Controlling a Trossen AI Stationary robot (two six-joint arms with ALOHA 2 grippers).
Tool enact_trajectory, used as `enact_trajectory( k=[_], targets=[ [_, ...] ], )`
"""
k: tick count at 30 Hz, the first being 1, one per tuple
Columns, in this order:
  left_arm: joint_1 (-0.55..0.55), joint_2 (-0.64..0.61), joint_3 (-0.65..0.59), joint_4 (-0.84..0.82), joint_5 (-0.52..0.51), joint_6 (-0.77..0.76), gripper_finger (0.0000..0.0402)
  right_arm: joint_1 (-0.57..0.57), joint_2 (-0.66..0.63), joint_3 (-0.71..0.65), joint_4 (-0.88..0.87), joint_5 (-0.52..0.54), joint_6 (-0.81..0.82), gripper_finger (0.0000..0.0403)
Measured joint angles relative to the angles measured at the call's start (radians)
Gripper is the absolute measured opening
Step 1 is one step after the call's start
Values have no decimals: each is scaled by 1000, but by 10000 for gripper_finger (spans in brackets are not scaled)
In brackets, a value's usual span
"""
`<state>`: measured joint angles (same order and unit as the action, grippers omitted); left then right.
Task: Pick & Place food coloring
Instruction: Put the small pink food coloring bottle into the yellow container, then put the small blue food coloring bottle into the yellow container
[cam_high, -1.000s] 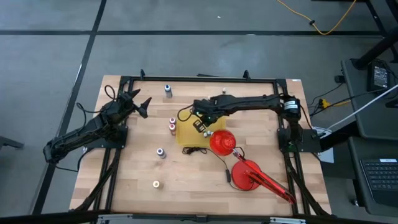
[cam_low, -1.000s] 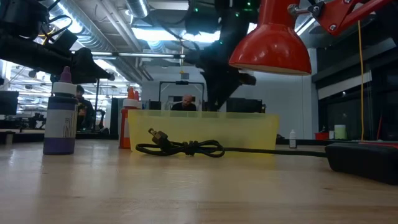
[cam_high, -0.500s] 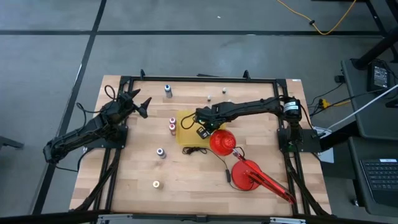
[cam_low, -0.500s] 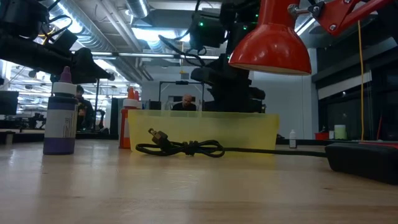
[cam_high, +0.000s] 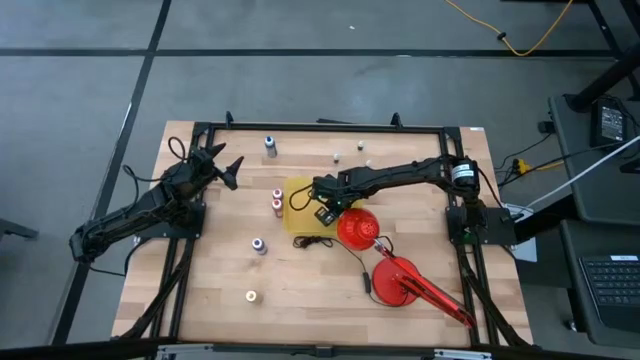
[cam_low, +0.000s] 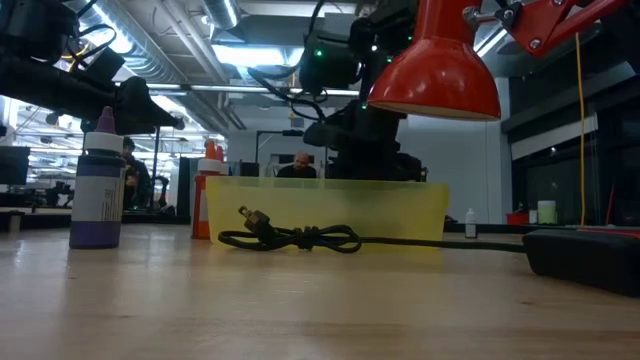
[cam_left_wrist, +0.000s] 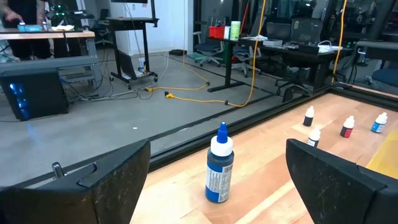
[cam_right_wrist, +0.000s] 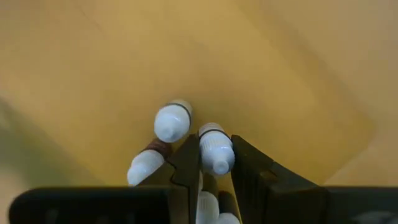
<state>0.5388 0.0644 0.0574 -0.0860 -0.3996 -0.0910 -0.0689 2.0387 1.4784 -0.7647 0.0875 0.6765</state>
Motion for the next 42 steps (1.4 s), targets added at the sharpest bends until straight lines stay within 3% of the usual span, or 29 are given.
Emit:
enact_trajectory(
  k=[8, 21, 29, 36, 42],
  targets=[
    [0, 0, 0, 0, 0, 0, 365, 1, 16, 2, 16, -5, -1, 79],
    [0, 0, 0, 0, 0, 0, 364, -6, 15, 24, 4, -36, -15, 168],
    [0, 0, 0, 0, 0, 0, 365, -49, -11, 86, -68, -33, -57, 176],
    [0, 0, 0, 3, 0, 0, 364, -104, -107, 103, -95, 76, -110, 182],
    [0, 1, 0, 0, 0, 0, 364, -193, -227, 66, -89, 99, -129, 231]
  ],
)
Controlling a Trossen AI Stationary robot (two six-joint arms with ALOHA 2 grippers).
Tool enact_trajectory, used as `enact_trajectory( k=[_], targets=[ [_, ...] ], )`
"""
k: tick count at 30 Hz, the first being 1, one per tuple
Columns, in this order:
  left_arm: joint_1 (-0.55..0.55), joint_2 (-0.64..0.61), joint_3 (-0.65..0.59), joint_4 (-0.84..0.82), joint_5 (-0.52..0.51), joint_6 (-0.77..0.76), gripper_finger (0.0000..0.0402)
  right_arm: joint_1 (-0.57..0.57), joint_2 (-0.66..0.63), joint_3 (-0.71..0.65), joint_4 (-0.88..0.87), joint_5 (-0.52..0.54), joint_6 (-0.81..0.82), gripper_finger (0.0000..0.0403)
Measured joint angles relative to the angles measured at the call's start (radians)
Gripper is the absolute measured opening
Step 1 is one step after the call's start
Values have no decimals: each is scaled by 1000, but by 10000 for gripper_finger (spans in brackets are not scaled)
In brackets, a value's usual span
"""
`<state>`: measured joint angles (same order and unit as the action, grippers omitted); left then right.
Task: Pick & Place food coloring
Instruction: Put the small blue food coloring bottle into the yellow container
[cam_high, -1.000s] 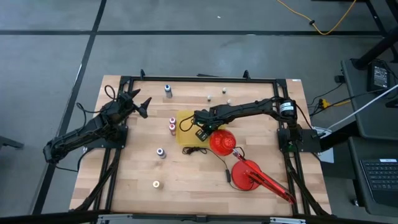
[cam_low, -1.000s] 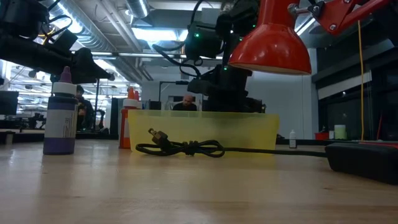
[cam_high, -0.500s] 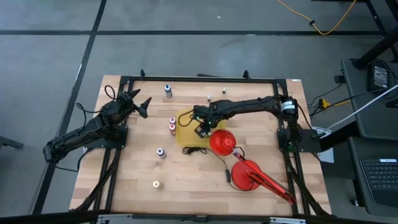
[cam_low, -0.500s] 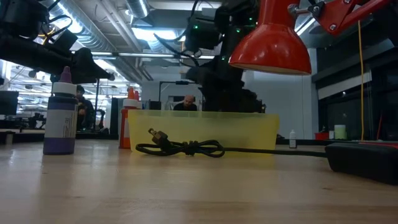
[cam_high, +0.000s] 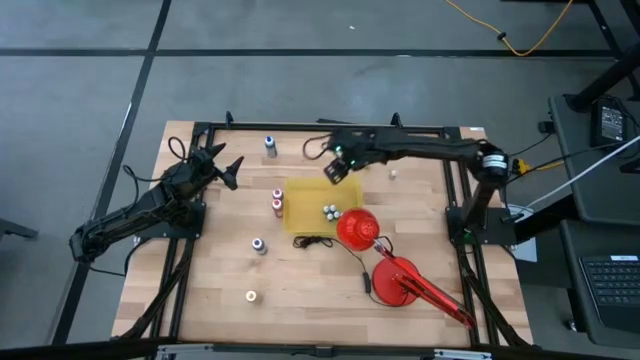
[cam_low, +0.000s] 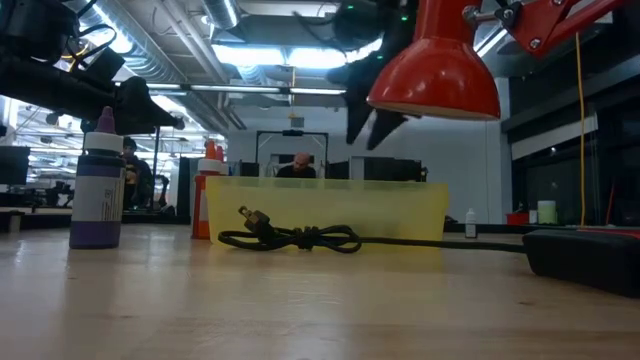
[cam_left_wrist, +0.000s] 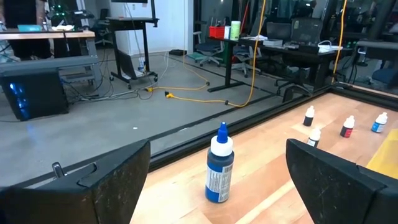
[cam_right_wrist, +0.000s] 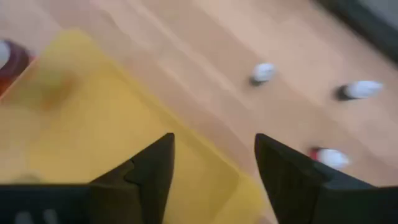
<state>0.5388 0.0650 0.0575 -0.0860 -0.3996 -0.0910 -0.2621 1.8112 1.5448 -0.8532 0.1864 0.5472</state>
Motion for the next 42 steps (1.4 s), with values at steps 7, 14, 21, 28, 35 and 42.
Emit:
enact_trajectory(
  k=[7, 14, 21, 28, 35, 42],
  targets=[
    [0, 0, 0, 0, 0, 0, 365, -119, -178, -205, 8, 18, 37, 284],
    [0, 0, 0, 0, 0, 0, 363, -226, -338, -460, 36, 66, 25, 287],
    [0, 0, 0, 0, 0, 0, 365, -290, -380, -655, 93, 54, -22, 287],
    [0, 0, 0, 0, 0, 0, 365, -302, -381, -745, 234, 39, -32, 287],
    [0, 0, 0, 0, 0, 0, 363, -303, -331, -775, 297, 2, -47, 287],
    [0, 0, 0, 0, 0, 0, 364, -295, -292, -776, 315, -5, -67, 282]
  ],
)
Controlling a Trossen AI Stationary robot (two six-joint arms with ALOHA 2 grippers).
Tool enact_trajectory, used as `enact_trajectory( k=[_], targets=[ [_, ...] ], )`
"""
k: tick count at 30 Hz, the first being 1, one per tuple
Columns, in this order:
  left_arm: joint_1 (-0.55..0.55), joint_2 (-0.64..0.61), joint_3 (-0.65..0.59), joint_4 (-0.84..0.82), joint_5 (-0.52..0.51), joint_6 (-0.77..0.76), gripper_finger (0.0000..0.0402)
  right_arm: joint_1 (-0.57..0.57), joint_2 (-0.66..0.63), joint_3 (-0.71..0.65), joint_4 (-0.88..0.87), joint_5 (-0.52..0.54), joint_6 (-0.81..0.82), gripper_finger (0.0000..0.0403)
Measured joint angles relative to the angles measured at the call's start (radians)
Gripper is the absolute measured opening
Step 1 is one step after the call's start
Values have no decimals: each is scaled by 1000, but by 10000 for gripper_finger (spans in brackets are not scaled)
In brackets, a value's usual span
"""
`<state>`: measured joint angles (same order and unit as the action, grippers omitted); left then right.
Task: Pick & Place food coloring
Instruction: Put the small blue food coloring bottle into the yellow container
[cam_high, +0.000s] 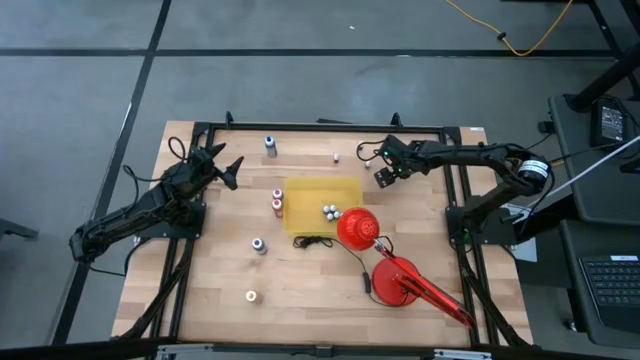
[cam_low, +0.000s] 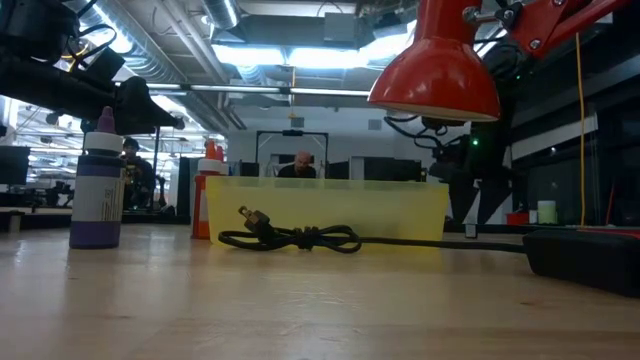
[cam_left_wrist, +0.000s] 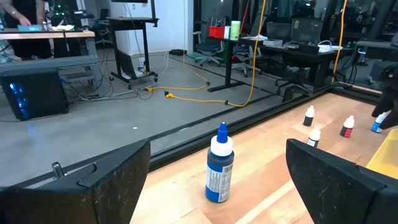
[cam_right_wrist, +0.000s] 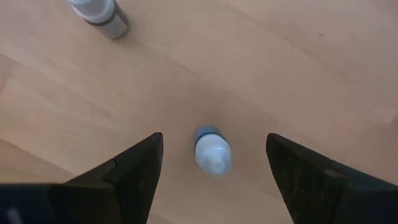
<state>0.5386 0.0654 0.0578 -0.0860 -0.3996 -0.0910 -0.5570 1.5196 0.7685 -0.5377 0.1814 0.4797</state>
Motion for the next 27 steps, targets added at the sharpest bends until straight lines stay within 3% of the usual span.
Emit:
enact_trajectory(
  k=[19, 27],
  targets=[
    [0, 0, 0, 0, 0, 0, 365, 5, -1, 1, 0, 0, -26, 65],
    [0, 0, 0, 0, 0, 0, 364, 25, 0, 98, -144, 2, -83, 67]
  ],
)
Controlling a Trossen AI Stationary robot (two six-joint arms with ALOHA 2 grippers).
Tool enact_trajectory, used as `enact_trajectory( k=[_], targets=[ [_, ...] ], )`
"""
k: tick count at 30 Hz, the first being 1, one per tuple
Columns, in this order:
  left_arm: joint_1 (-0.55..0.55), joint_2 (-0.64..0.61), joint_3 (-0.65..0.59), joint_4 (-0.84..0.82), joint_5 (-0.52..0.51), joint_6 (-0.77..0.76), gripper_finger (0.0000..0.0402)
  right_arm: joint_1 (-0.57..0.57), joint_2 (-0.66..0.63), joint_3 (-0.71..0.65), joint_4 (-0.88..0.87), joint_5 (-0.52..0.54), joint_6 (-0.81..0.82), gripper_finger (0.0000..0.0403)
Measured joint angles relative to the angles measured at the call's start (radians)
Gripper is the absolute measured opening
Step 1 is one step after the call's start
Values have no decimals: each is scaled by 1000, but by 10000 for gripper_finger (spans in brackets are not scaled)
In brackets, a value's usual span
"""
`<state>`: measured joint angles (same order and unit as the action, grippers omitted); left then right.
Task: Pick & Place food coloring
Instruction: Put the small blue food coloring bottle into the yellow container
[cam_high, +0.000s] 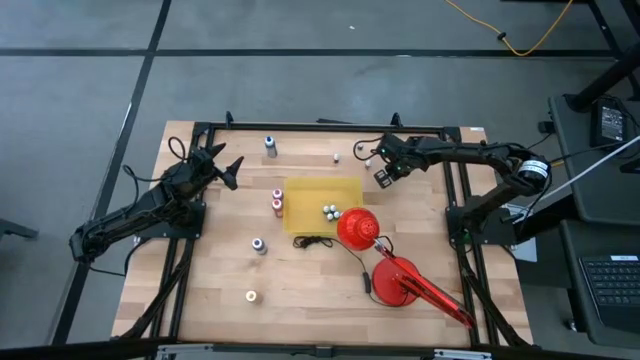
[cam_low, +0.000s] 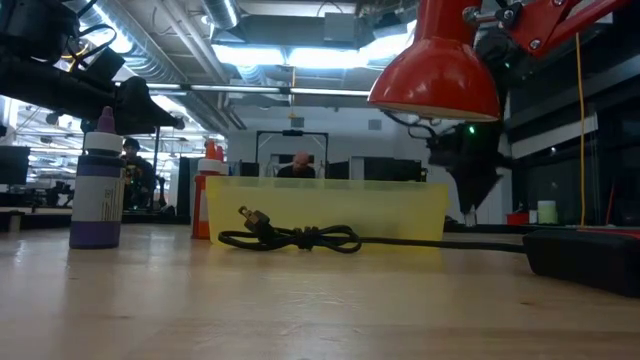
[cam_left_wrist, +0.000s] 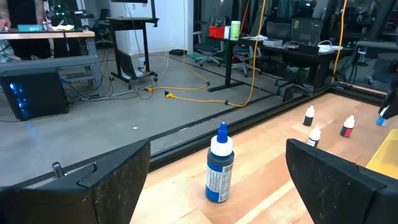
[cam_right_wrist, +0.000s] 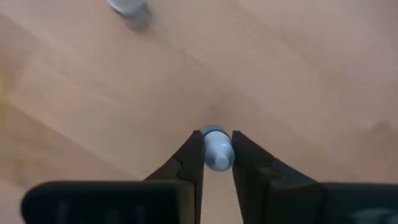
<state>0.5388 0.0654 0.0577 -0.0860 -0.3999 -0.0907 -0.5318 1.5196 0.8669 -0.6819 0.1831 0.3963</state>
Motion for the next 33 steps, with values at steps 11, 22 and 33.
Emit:
enact_trajectory(
  k=[11, 22, 33],
  targets=[
    [0, 0, 0, 0, 0, 0, 364, 91, 16, 401, -256, 9, -86, 64],
    [0, 0, 0, 0, 0, 0, 364, 210, 287, 825, -457, 35, 161, 64],
    [0, 0, 0, 0, 0, 0, 365, 349, 536, 1021, -466, 52, 638, 63]
  ],
)
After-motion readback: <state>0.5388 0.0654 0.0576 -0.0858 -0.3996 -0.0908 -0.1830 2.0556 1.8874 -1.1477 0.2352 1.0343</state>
